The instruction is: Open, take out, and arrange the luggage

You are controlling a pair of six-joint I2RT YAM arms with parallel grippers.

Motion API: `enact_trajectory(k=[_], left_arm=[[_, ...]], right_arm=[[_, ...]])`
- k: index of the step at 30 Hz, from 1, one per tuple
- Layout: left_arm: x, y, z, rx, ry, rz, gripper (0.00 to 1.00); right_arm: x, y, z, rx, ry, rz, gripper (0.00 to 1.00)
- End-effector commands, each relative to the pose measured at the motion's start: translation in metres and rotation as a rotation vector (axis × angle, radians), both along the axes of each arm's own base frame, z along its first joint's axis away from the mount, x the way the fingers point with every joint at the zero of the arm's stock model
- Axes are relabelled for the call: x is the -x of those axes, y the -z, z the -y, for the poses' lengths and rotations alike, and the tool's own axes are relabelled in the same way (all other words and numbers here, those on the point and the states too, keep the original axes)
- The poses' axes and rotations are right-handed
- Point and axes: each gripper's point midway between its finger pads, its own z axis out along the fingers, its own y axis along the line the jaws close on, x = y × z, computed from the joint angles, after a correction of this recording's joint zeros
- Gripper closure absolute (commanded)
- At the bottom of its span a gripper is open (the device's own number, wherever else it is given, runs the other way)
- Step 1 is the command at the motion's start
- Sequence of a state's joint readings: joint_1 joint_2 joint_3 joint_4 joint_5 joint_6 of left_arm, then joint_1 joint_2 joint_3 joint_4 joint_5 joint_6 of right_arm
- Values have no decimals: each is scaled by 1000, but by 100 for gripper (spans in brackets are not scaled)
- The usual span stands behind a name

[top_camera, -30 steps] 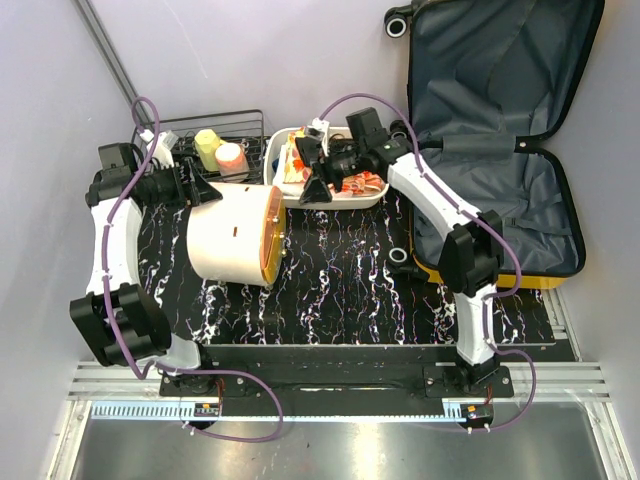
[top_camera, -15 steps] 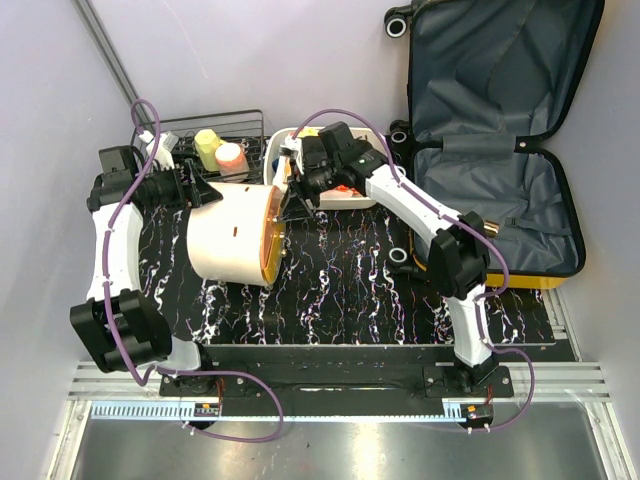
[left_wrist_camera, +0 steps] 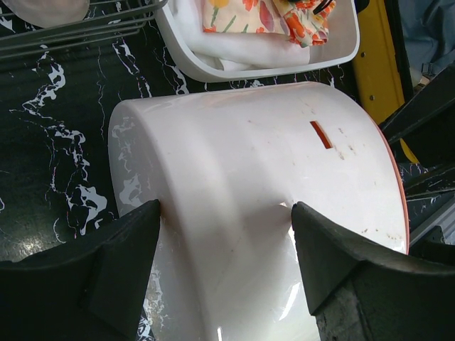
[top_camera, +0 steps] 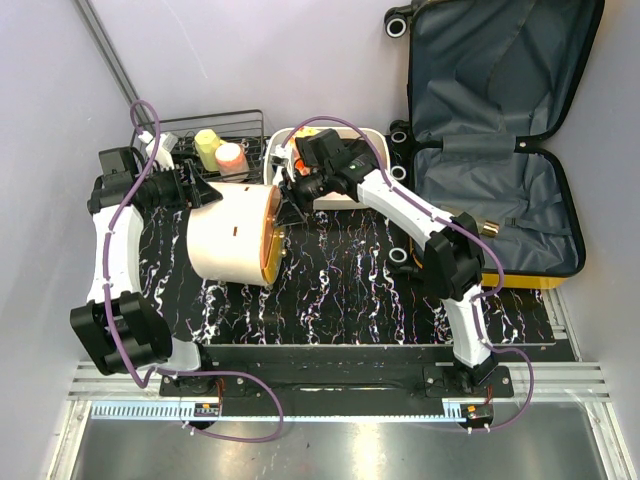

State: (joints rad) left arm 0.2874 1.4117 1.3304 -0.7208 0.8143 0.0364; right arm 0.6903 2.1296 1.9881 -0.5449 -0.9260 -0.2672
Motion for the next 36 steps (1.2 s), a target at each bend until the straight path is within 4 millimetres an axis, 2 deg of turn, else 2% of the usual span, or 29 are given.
enact_trajectory(k=[1,6,7,8,9,10,11,12,14,24,32,36], left_arm=[[30,45,8,-24,23,-188,25],[29,45,7,-30,21,-186,25],[29,46,7,-31,20,-189,25],[29,47,6,-32,19,-190,25],[28,47,6,-32,19,-190,25],[28,47,6,-33,18,-194,25],[27,47,6,-33,16,-193,25],[26,46,5,-33,15,-191,25],[26,47,5,-33,14,-194,25],[23,53,2,-39,-1,-219,27],[23,56,0,-47,-7,-225,27],[22,54,0,-49,-7,-219,28]], right_arm=[[5,-29,-17,-80,-15,67,57],[7,-25,-14,-69,-6,76,74],[8,-24,-12,-65,-6,82,80],[10,-30,-9,-68,-2,102,83],[13,-22,-5,-53,-4,97,85],[14,-22,-2,-51,-9,120,91],[15,-26,2,-48,-1,141,93],[17,-19,6,-31,1,138,95],[14,-20,16,-18,16,165,100],[-6,-1,68,58,78,137,100],[-2,2,96,87,76,103,100],[1,11,109,114,88,78,100]])
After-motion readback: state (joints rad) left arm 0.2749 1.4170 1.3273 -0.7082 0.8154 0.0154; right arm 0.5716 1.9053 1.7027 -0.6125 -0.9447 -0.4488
